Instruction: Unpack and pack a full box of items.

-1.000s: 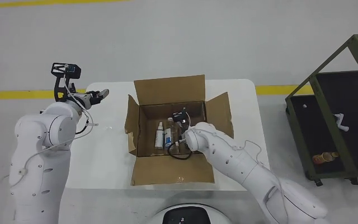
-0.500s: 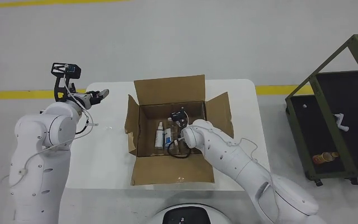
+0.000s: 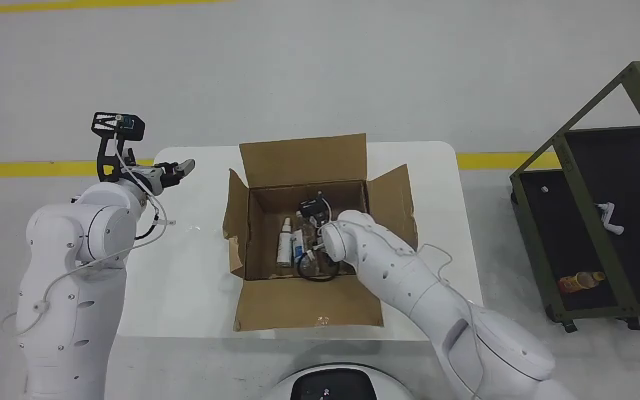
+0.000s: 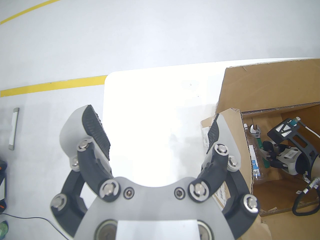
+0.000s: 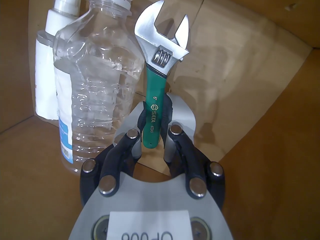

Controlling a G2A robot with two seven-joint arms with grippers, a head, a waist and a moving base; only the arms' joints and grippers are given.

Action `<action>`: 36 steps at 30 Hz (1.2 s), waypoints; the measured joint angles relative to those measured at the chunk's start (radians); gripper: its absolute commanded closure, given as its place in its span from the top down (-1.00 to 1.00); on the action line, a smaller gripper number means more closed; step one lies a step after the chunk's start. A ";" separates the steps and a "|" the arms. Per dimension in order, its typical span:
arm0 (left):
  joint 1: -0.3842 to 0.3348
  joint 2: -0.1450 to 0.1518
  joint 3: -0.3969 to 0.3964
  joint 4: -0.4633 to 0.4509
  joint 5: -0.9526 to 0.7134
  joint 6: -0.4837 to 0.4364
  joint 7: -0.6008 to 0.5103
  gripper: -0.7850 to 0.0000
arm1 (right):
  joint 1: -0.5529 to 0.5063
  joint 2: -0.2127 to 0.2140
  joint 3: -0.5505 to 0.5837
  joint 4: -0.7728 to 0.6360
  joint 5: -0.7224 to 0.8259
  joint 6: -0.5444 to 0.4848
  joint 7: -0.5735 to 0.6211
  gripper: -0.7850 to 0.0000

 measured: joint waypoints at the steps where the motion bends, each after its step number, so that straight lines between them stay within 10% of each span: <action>1: 0.000 0.000 0.000 0.000 0.000 0.000 0.000 1.00 | 0.002 -0.004 0.000 0.008 0.001 -0.008 -0.001 -0.53; 12: 0.000 0.000 0.000 0.000 0.000 0.000 0.000 1.00 | 0.023 -0.041 0.009 0.068 -0.005 -0.069 -0.022 0.19; 20: 0.000 0.000 0.000 0.000 0.000 0.000 0.000 1.00 | 0.039 -0.028 0.060 0.040 0.001 -0.117 -0.039 -0.08; 23: 0.000 0.000 0.000 0.000 0.000 0.000 0.000 1.00 | 0.047 -0.002 0.113 -0.015 0.018 -0.144 -0.042 -1.00; 36: 0.000 0.000 0.000 0.000 0.000 0.000 0.000 1.00 | -0.203 0.210 0.482 -0.704 -0.194 -0.219 0.087 -1.00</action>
